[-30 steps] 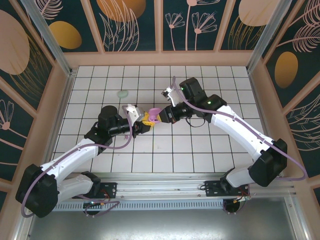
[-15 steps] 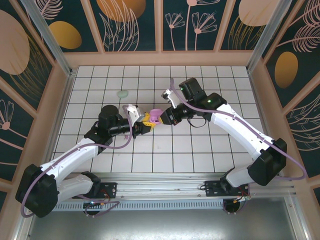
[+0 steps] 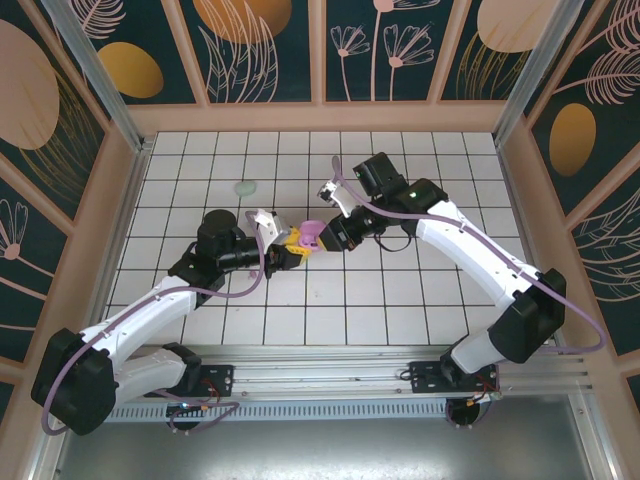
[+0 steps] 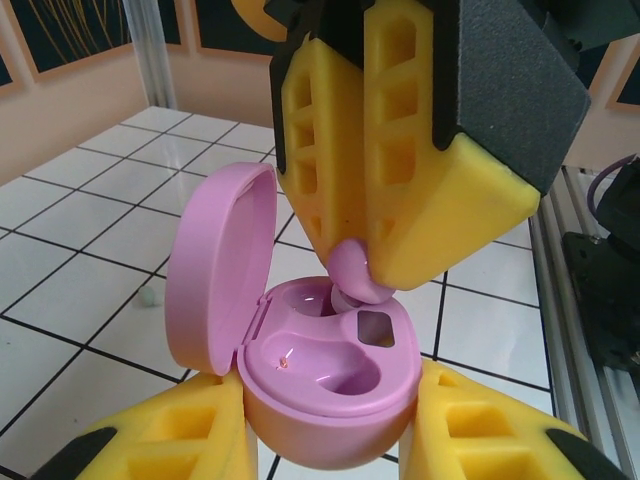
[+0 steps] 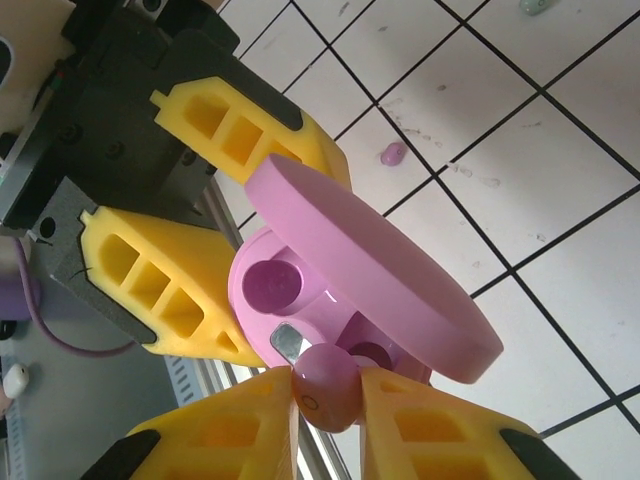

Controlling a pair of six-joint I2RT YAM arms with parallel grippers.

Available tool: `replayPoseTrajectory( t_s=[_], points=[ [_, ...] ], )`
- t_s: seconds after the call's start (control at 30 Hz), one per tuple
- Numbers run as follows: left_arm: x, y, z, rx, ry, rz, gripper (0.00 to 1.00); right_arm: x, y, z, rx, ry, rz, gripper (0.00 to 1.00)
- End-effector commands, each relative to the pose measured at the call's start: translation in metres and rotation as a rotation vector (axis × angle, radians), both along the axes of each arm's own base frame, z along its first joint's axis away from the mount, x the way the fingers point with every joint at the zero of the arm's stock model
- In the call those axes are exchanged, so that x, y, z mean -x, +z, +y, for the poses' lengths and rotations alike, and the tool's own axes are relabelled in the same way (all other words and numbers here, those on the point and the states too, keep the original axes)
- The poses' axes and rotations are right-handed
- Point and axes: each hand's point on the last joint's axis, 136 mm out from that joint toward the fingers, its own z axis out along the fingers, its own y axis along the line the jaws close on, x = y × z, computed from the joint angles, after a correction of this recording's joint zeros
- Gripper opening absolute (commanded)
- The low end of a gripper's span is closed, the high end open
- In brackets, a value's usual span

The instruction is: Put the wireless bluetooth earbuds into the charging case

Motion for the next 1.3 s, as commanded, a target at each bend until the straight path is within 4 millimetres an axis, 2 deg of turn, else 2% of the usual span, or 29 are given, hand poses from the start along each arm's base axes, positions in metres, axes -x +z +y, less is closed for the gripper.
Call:
replayPoseTrajectory(
  t_s=[0.0, 0.33, 1.13, 1.27],
  points=[
    [0.001, 0.032, -0.006, 0.059, -0.035, -0.079, 0.01, 0.010, -0.006, -0.002, 0.041, 0.057, 0.015, 0.21],
    [0.000, 0.032, -0.007, 0.065, -0.040, -0.081, 0.01, 0.001, -0.017, -0.004, 0.100, 0.036, 0.017, 0.25],
    [0.001, 0.032, -0.005, 0.074, -0.028, -0.084, 0.01, -0.012, -0.001, -0.003, 0.115, -0.001, -0.033, 0.33],
    [0.000, 0.031, -0.003, 0.080, -0.009, -0.090, 0.01, -0.012, 0.009, -0.003, 0.094, -0.012, -0.052, 0.33]
  ],
)
